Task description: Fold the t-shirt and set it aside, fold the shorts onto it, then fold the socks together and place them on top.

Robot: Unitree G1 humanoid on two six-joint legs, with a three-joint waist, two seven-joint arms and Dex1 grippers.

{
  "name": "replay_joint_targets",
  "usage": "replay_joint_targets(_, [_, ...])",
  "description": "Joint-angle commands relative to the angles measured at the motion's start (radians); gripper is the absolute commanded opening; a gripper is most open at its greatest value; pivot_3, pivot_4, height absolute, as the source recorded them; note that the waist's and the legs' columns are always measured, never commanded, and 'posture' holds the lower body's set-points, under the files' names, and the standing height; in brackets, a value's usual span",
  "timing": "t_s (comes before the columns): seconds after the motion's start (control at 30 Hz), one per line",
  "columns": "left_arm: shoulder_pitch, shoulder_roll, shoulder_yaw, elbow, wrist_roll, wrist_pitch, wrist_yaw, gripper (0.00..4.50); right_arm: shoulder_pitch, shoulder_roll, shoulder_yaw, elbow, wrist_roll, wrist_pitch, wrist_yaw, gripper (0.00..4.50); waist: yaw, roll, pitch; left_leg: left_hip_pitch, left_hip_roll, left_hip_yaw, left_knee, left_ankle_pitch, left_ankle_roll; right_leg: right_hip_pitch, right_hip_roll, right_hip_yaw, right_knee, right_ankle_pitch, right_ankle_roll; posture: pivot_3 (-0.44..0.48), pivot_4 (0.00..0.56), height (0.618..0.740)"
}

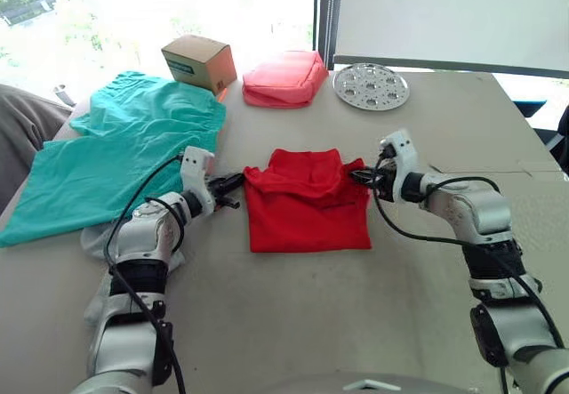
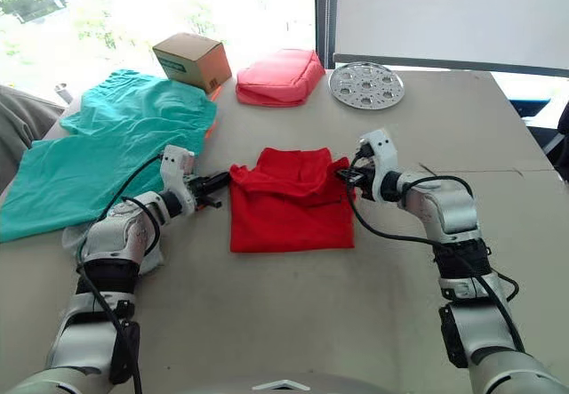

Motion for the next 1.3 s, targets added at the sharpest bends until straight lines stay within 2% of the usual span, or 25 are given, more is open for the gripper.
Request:
replay_joint_targets(0.03, [-0.004, -0.004, 0.039, -0.067, -0.052, 0.022, -0.001, 0.04, 0.008, 0.001, -0.075, -0.076, 0.066, 0.021, -0.010, 0.00, 0.000, 0.000, 0.000, 0.000, 0.000, 0.000, 0.000, 0.000, 0.000, 0.000, 0.000, 0.000, 0.000, 0.000, 0.000, 0.000, 0.150, 0.739])
replay_joint_targets(0.23, [0.018, 0.000, 0.021, -0.150, -0.104, 0.079, -0.046, 0.04, 0.036, -0.026, -0.072, -0.119, 0.085, 0.063, -0.023, 0.00, 0.000, 0.000, 0.000, 0.000, 0.000, 0.000, 0.000, 0.000, 0.000, 0.000, 0.000, 0.000, -0.001, 0.000, 0.000, 0.000, 0.150, 0.739])
replay_joint_targets(0.4, [0.103, 0.036, -0.010, -0.292, -0.164, 0.173, -0.116, 0.04, 0.099, -0.081, -0.092, -0.217, 0.135, 0.123, -0.006, 0.00, -0.001, 0.001, 0.001, 0.000, 0.000, 0.000, -0.001, 0.000, 0.000, 0.000, 0.000, 0.000, -0.001, 0.000, 0.000, 0.000, 0.150, 0.739])
replay_joint_targets(0.5, [0.136, 0.055, 0.011, -0.353, -0.217, 0.216, -0.149, 0.04, 0.131, -0.104, -0.110, -0.266, 0.183, 0.137, 0.017, 0.00, -0.001, 0.001, 0.001, 0.000, 0.001, 0.000, -0.001, 0.000, 0.000, 0.000, 0.000, 0.000, -0.002, -0.002, -0.004, 0.000, 0.150, 0.739])
replay_joint_targets(0.67, [0.107, 0.089, 0.030, -0.368, -0.296, 0.266, -0.215, 0.04, 0.131, -0.125, -0.116, -0.302, 0.250, 0.107, 0.087, 0.00, -0.001, 0.001, 0.002, 0.000, 0.002, 0.001, -0.001, 0.000, 0.000, 0.000, 0.001, 0.000, -0.006, -0.003, -0.004, 0.000, 0.150, 0.739])
replay_joint_targets(0.8, [0.026, 0.101, 0.012, -0.303, -0.255, 0.237, -0.192, 0.04, 0.065, -0.108, -0.068, -0.246, 0.226, 0.067, 0.087, 0.00, 0.001, 0.001, 0.002, -0.001, 0.001, 0.000, -0.001, 0.000, 0.000, 0.001, 0.002, 0.000, -0.007, -0.003, -0.004, 0.000, 0.150, 0.739])
replay_joint_targets(0.93, [0.038, 0.145, 0.017, -0.230, -0.168, 0.145, -0.173, 0.04, 0.014, -0.078, -0.039, -0.218, 0.239, 0.034, 0.111, 0.00, -0.009, 0.001, 0.002, 0.000, 0.001, 0.001, -0.003, 0.000, 0.000, 0.001, 0.003, 0.000, -0.007, -0.002, -0.003, 0.000, 0.150, 0.739])
replay_joint_targets(1.03, [0.084, 0.178, 0.048, -0.229, -0.164, 0.144, -0.165, 0.87, -0.055, -0.028, -0.029, -0.120, 0.201, 0.005, 0.065, 0.00, -0.025, 0.001, 0.003, -0.001, 0.001, 0.002, -0.003, 0.000, 0.000, 0.000, 0.003, 0.000, -0.007, -0.002, -0.002, 0.000, 0.150, 0.739])
replay_joint_targets(1.1, [0.115, 0.198, 0.053, -0.247, -0.176, 0.167, -0.178, 1.73, -0.088, -0.015, -0.007, -0.032, 0.130, -0.021, 0.012, 0.00, -0.026, 0.002, 0.004, 0.000, 0.001, 0.002, -0.003, 0.000, 0.000, 0.000, 0.003, 0.001, -0.007, -0.002, -0.002, 0.000, 0.150, 0.739])
replay_joint_targets(1.13, [0.133, 0.210, 0.045, -0.263, -0.182, 0.175, -0.198, 2.37, -0.097, -0.012, -0.002, 0.006, 0.106, -0.034, -0.002, 0.00, -0.023, 0.003, 0.005, 0.000, 0.002, 0.002, -0.003, 0.000, 0.000, 0.000, 0.002, 0.001, -0.007, -0.002, -0.003, 0.000, 0.150, 0.739])
replay_joint_targets(1.17, [0.158, 0.222, 0.008, -0.284, -0.154, 0.154, -0.213, 2.81, -0.102, -0.009, -0.004, 0.034, 0.100, -0.041, -0.001, 0.00, -0.021, 0.003, 0.006, -0.001, 0.002, 0.001, -0.003, 0.000, 0.000, 0.000, 0.002, 0.000, -0.007, -0.002, -0.004, 0.000, 0.150, 0.739])
replay_joint_targets(1.27, [0.179, 0.209, -0.049, -0.318, -0.123, 0.110, -0.224, 2.81, -0.105, -0.003, -0.006, 0.068, 0.092, -0.053, 0.012, 0.00, -0.012, 0.004, 0.007, -0.001, 0.002, 0.000, -0.003, 0.000, 0.000, -0.001, 0.001, 0.000, -0.007, -0.002, -0.004, 0.000, 0.150, 0.739])
replay_joint_targets(1.3, [0.175, 0.196, -0.052, -0.324, -0.127, 0.107, -0.221, 2.20, -0.105, -0.001, -0.004, 0.072, 0.088, -0.055, 0.013, 0.00, -0.011, 0.003, 0.007, -0.002, 0.001, 0.000, -0.003, 0.000, 0.000, -0.001, 0.000, 0.001, -0.008, -0.002, -0.004, 0.000, 0.150, 0.739])
